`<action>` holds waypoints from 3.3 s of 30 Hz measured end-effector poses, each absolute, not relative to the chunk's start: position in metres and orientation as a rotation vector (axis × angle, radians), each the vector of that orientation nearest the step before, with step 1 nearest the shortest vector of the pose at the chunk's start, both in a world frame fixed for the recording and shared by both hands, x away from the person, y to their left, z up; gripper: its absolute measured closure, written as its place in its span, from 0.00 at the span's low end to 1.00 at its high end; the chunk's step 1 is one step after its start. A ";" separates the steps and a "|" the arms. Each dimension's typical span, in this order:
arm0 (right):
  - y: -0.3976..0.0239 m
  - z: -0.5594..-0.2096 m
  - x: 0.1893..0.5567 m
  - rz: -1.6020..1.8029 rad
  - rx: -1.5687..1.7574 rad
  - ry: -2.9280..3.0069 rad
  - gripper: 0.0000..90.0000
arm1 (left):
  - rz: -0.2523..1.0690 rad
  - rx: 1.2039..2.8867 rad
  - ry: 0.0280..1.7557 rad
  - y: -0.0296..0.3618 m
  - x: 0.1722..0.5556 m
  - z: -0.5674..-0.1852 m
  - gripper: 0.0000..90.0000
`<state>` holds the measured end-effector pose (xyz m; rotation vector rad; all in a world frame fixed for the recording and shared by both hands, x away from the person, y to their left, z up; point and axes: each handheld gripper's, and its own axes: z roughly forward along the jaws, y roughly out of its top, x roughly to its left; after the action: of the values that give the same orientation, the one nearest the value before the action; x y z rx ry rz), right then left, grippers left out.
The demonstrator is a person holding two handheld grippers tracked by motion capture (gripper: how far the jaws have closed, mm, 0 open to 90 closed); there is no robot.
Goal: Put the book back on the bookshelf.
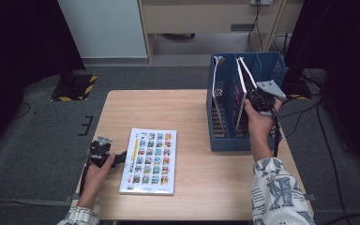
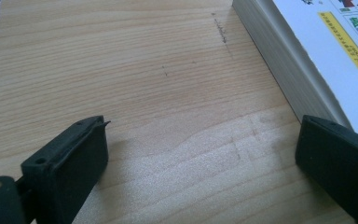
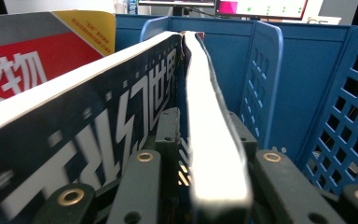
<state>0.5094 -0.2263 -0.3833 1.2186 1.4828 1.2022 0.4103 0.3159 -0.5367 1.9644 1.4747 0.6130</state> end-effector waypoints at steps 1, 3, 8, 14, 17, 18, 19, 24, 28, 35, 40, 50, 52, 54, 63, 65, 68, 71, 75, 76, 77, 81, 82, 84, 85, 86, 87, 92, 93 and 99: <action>-0.226 -0.383 0.509 1.202 1.219 1.483 0.78 | 0.613 1.964 1.475 0.316 0.410 -0.537 0.02; -0.227 -0.383 0.506 1.205 1.223 1.490 0.74 | 0.613 1.965 1.475 0.316 0.410 -0.537 0.02; -0.228 -0.384 0.497 1.211 1.214 1.492 0.68 | 0.614 1.964 1.475 0.316 0.410 -0.537 0.02; -0.228 -0.382 0.487 1.227 1.195 1.502 0.70 | 0.614 1.964 1.476 0.316 0.410 -0.537 0.02; -0.226 -0.382 0.480 1.241 1.184 1.508 0.70 | 0.614 1.964 1.476 0.316 0.410 -0.537 0.02; -0.226 -0.382 0.480 1.241 1.184 1.508 0.70 | 0.614 1.964 1.476 0.316 0.410 -0.537 0.02; -0.226 -0.383 0.476 1.254 1.183 1.504 0.72 | 0.614 1.964 1.476 0.316 0.410 -0.537 0.02; -0.226 -0.386 0.469 1.261 1.180 1.510 0.72 | 0.614 1.963 1.477 0.316 0.410 -0.537 0.02; -0.227 -0.388 0.465 1.272 1.180 1.511 0.74 | 0.614 1.963 1.477 0.316 0.410 -0.537 0.02; -0.224 -0.392 0.455 1.289 1.150 1.538 0.84 | 0.614 1.963 1.477 0.316 0.410 -0.537 0.02; -0.221 -0.396 0.450 1.296 1.142 1.543 0.84 | 0.615 1.963 1.478 0.316 0.410 -0.537 0.02; -0.226 -0.398 0.443 1.277 1.124 1.552 0.78 | 0.617 1.960 1.481 0.315 0.410 -0.537 0.03; -0.228 -0.399 0.442 1.276 1.124 1.554 0.76 | 0.617 1.960 1.481 0.315 0.410 -0.537 0.03; -0.230 -0.399 0.440 1.276 1.129 1.551 0.74 | 0.617 1.958 1.482 0.315 0.409 -0.537 0.03; -0.234 -0.401 0.433 1.283 1.158 1.571 0.55 | 0.617 1.953 1.490 0.315 0.409 -0.537 0.03; -0.234 -0.401 0.431 1.277 1.164 1.573 0.51 | 0.618 1.953 1.491 0.315 0.409 -0.537 0.02; -0.234 -0.401 0.429 1.281 1.170 1.568 0.46 | 0.618 1.953 1.491 0.315 0.409 -0.537 0.02; -0.234 -0.400 0.422 1.269 1.178 1.581 0.39 | 0.618 1.953 1.491 0.315 0.409 -0.537 0.02; -0.234 -0.402 0.414 1.288 1.169 1.595 0.37 | 0.615 1.957 1.488 0.315 0.410 -0.537 0.02; -0.234 -0.402 0.414 1.288 1.169 1.595 0.37 | 0.615 1.957 1.488 0.315 0.410 -0.537 0.02; -0.234 -0.403 0.410 1.298 1.167 1.598 0.37 | 0.616 1.957 1.488 0.315 0.410 -0.537 0.02; -0.233 -0.403 0.406 1.288 1.152 1.614 0.36 | 0.616 1.956 1.490 0.315 0.410 -0.537 0.02; -0.233 -0.403 0.405 1.293 1.151 1.613 0.37 | 0.616 1.955 1.490 0.315 0.409 -0.537 0.02; -0.232 -0.403 0.404 1.302 1.141 1.619 0.40 | 0.617 1.955 1.491 0.315 0.409 -0.537 0.02; -0.232 -0.403 0.403 1.300 1.128 1.622 0.41 | 0.617 1.955 1.491 0.315 0.409 -0.537 0.02; -0.232 -0.403 0.403 1.307 1.125 1.625 0.41 | 0.617 1.954 1.492 0.315 0.409 -0.537 0.02; -0.231 -0.405 0.401 1.302 1.117 1.635 0.41 | 0.617 1.954 1.492 0.315 0.409 -0.537 0.02; -0.230 -0.409 0.398 1.290 1.087 1.651 0.41 | 0.617 1.954 1.492 0.315 0.409 -0.537 0.02; -0.230 -0.409 0.397 1.281 1.080 1.656 0.41 | 0.617 1.954 1.492 0.315 0.409 -0.537 0.02; -0.227 -0.409 0.396 1.290 1.077 1.661 0.34 | 0.617 1.954 1.492 0.315 0.409 -0.537 0.02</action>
<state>0.3959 -0.2274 -0.4086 1.0773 1.6607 1.2897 0.4094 0.3151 -0.5368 1.9541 1.4918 0.6169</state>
